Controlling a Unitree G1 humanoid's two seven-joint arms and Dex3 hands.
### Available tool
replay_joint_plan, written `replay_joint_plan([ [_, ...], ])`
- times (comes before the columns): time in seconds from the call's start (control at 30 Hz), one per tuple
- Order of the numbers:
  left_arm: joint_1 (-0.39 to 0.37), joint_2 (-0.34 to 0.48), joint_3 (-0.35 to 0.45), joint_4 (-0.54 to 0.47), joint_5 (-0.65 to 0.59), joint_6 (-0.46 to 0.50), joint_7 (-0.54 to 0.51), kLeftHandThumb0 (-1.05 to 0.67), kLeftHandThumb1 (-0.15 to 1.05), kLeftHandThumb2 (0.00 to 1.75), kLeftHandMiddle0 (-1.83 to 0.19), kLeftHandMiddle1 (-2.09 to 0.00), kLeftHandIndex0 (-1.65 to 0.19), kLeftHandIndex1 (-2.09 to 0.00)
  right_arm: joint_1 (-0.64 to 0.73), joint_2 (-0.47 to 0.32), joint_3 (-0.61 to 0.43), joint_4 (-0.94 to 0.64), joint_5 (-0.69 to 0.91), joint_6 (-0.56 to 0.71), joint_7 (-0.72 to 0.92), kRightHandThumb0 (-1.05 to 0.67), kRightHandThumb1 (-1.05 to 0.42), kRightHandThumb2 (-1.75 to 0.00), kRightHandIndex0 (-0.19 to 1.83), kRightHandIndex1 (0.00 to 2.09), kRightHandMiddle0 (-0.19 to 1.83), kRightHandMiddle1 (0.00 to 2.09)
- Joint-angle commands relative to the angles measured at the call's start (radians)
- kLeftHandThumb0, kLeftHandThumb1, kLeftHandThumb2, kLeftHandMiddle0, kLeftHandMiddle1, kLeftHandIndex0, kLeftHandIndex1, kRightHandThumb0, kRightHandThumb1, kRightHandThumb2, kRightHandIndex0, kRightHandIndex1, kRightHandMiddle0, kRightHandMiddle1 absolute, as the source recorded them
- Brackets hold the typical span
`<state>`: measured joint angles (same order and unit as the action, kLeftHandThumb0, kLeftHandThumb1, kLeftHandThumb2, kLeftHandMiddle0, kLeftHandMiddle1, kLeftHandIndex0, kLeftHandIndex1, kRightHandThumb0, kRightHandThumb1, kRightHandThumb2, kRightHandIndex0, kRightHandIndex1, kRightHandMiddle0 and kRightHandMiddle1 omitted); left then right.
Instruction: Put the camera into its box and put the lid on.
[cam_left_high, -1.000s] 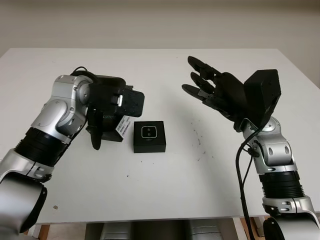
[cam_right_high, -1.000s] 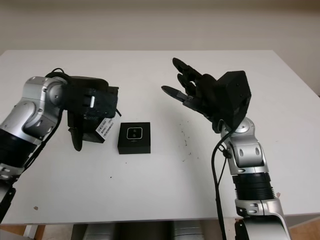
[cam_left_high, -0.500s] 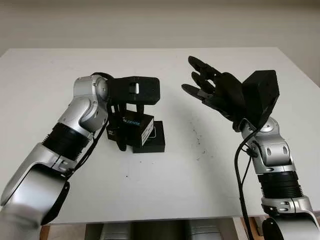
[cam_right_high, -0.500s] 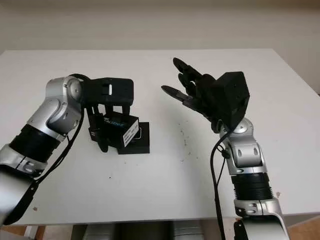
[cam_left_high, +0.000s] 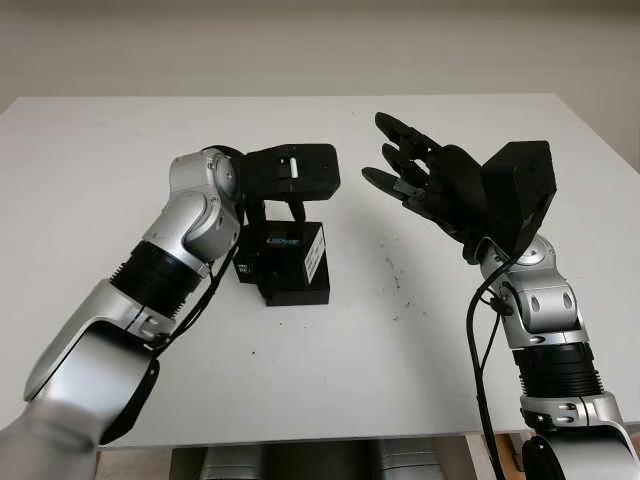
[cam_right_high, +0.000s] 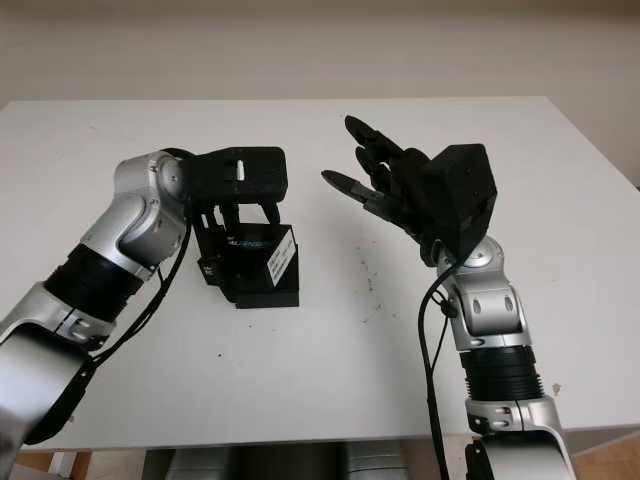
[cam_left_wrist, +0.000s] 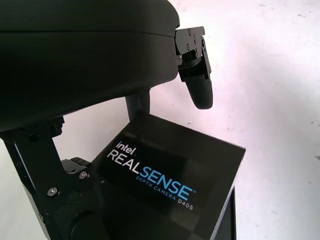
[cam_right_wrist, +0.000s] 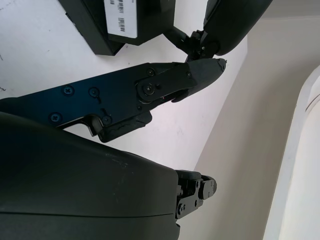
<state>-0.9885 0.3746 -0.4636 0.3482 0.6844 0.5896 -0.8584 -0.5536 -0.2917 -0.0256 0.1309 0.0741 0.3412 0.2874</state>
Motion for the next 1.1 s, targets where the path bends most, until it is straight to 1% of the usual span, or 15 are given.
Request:
replay_joint_plan([
  [0.0,-0.014,-0.006,-0.006,0.001,-0.006,-0.007,0.015,-0.29,1.05,0.24,0.11,-2.04,0.19,-1.23,-0.004,0.006,-0.002,-0.002,0.0,-0.009,-0.003,-0.73,-0.98,-0.05,0.07,0.07,0.14,0.09],
  [0.03,-0.013,-0.007,-0.008,0.002,-0.007,-0.005,0.018,-0.29,1.05,0.23,0.16,-2.02,0.19,-1.41,-0.005,0.007,-0.001,-0.001,0.0,-0.009,-0.003,-0.73,-0.98,-0.05,0.07,0.07,0.14,0.09],
  [0.1,-0.01,-0.01,-0.01,-0.001,-0.007,0.003,0.024,-0.29,1.05,0.23,0.18,-2.03,0.19,-1.57,-0.004,0.009,-0.005,0.001,0.004,-0.007,-0.001,-0.74,-0.98,-0.05,0.07,0.07,0.14,0.09],
  [0.23,-0.001,-0.012,-0.015,-0.013,-0.006,0.008,0.032,-0.31,1.05,0.24,0.19,-1.58,0.19,-1.45,-0.001,0.007,-0.006,0.006,0.004,-0.022,0.002,-0.73,-0.98,-0.05,0.07,0.07,0.15,0.09],
  [0.3,0.001,-0.017,-0.019,-0.012,-0.001,0.019,0.038,-0.32,1.05,0.24,0.19,-1.41,0.19,-1.21,-0.002,0.007,-0.004,0.01,0.003,-0.029,0.002,-0.74,-0.98,-0.05,0.08,0.07,0.16,0.1],
  [0.33,0.001,-0.02,-0.021,-0.013,0.0,0.027,0.041,-0.33,1.05,0.23,0.19,-1.57,0.19,-0.89,-0.002,0.008,-0.004,0.012,0.003,-0.031,0.001,-0.74,-0.98,-0.05,0.08,0.07,0.16,0.1],
  [0.37,0.003,-0.025,-0.02,-0.014,-0.002,0.036,0.047,-0.32,1.05,0.23,0.19,-1.61,0.18,-0.81,-0.003,0.009,-0.005,0.012,0.004,-0.028,0.0,-0.74,-0.98,-0.05,0.08,0.07,0.16,0.1],
  [0.4,0.004,-0.03,-0.018,-0.015,-0.004,0.047,0.053,-0.32,1.05,0.22,0.19,-1.61,0.19,-0.87,-0.004,0.01,-0.005,0.016,0.005,-0.032,0.0,-0.74,-0.98,-0.05,0.08,0.07,0.16,0.1],
  [0.5,0.005,-0.045,-0.021,-0.016,-0.006,0.086,0.062,-0.3,1.05,0.21,0.15,-2.02,0.19,-0.74,-0.006,0.012,-0.005,0.022,0.008,-0.034,0.003,-0.74,-0.98,-0.05,0.08,0.07,0.16,0.1],
  [0.63,0.001,-0.043,-0.037,-0.023,-0.008,0.103,0.046,-0.29,1.05,0.22,0.17,-2.04,0.18,-0.52,-0.004,0.009,-0.005,0.025,0.004,-0.042,0.005,-0.74,-0.98,-0.05,0.07,0.06,0.15,0.1],
  [0.73,-0.002,-0.038,-0.04,-0.051,-0.011,0.134,0.022,-0.29,1.05,0.24,0.03,-2.09,0.16,-0.34,-0.002,0.006,-0.009,0.028,0.005,-0.053,0.006,-0.74,-0.97,-0.05,0.08,0.06,0.16,0.1],
  [0.93,0.004,-0.013,-0.041,-0.121,-0.03,0.163,-0.022,-0.3,1.05,0.25,-0.03,-2.09,0.19,-0.88,-0.006,0.003,-0.009,0.033,0.001,-0.053,0.006,-0.72,-0.97,-0.05,0.08,0.06,0.17,0.1],
  [0.97,0.005,-0.007,-0.041,-0.137,-0.032,0.171,-0.033,-0.3,1.05,0.26,-0.08,-2.09,0.19,-1.13,-0.008,0.003,-0.009,0.034,0.002,-0.049,0.006,-0.72,-0.98,-0.05,0.08,0.06,0.16,0.1],
  [1.0,0.005,-0.003,-0.042,-0.147,-0.034,0.177,-0.039,-0.31,1.05,0.27,-0.09,-2.09,0.19,-1.55,-0.01,0.002,-0.01,0.035,0.002,-0.047,0.007,-0.71,-0.97,-0.05,0.08,0.06,0.16,0.1],
  [1.07,0.01,0.014,-0.041,-0.179,-0.041,0.186,-0.059,-0.31,1.05,0.28,-0.09,-2.09,0.18,-1.86,-0.012,-0.002,-0.006,0.035,-0.002,-0.047,0.01,-0.7,-0.98,-0.06,0.08,0.06,0.15,0.1],
])
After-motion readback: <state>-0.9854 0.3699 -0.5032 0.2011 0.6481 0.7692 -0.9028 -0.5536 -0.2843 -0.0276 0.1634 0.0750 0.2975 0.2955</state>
